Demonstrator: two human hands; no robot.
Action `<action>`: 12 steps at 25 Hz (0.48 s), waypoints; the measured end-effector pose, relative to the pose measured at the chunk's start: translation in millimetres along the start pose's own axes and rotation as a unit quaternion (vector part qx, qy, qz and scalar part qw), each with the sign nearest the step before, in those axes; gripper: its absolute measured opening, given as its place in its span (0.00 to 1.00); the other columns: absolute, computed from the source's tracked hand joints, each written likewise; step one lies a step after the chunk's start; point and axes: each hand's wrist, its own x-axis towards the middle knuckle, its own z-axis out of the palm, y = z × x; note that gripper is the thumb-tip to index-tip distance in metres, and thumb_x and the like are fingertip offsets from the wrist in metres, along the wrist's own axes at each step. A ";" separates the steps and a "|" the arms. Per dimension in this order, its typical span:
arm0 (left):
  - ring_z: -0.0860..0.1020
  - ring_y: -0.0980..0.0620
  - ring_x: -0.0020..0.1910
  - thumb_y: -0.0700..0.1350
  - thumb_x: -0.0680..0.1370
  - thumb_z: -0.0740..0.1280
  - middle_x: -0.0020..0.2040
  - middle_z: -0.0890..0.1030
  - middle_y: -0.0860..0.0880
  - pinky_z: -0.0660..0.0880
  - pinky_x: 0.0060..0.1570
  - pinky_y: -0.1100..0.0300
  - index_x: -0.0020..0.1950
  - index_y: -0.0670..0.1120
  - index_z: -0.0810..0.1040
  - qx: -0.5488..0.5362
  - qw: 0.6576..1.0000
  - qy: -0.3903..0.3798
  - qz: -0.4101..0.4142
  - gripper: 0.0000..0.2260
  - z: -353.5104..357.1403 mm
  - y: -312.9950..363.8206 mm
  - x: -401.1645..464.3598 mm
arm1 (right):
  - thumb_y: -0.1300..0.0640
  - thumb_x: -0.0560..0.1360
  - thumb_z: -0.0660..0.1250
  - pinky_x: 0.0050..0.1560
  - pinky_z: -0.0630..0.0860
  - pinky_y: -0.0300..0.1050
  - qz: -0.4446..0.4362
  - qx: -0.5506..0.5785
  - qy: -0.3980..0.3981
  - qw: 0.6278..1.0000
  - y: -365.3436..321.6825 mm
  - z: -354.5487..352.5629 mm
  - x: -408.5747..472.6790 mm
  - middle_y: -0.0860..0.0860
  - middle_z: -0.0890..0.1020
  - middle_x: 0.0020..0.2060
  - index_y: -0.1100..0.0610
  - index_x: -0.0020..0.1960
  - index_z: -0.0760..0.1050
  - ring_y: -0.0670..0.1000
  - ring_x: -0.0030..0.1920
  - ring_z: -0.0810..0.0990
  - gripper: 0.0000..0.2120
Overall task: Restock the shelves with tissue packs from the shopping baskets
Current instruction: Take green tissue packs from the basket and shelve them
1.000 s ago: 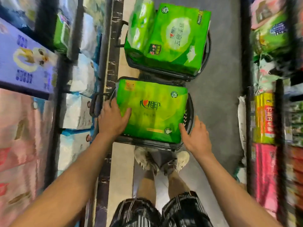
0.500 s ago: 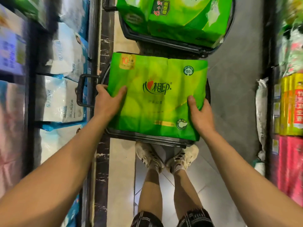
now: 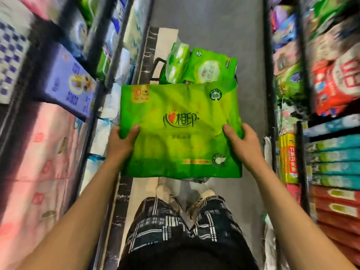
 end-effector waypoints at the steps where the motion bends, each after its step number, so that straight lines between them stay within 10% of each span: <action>1: 0.80 0.49 0.51 0.60 0.75 0.71 0.53 0.81 0.49 0.77 0.53 0.52 0.60 0.47 0.76 -0.005 1.000 0.012 0.014 0.21 -9.8 13.7 -14.4 | 0.41 0.76 0.69 0.46 0.74 0.44 -0.014 0.006 0.003 1.000 -15.1 -11.5 -8.7 0.42 0.82 0.46 0.50 0.54 0.77 0.44 0.48 0.80 0.14; 8: 0.79 0.66 0.31 0.43 0.77 0.72 0.42 0.82 0.48 0.74 0.31 0.71 0.48 0.43 0.78 -0.085 0.984 0.123 0.101 0.05 -54.8 76.5 -137.3 | 0.30 0.69 0.66 0.39 0.67 0.27 -0.115 0.033 0.003 0.993 -62.6 -66.6 -74.2 0.44 0.81 0.50 0.52 0.61 0.75 0.41 0.44 0.77 0.31; 12: 0.77 0.69 0.31 0.42 0.75 0.74 0.42 0.82 0.51 0.72 0.32 0.73 0.47 0.47 0.79 -0.091 0.965 0.214 0.123 0.05 -58.3 83.4 -208.1 | 0.41 0.75 0.70 0.37 0.67 0.29 -0.171 0.037 -0.047 0.983 -72.2 -93.4 -81.8 0.44 0.79 0.51 0.53 0.64 0.74 0.41 0.43 0.76 0.23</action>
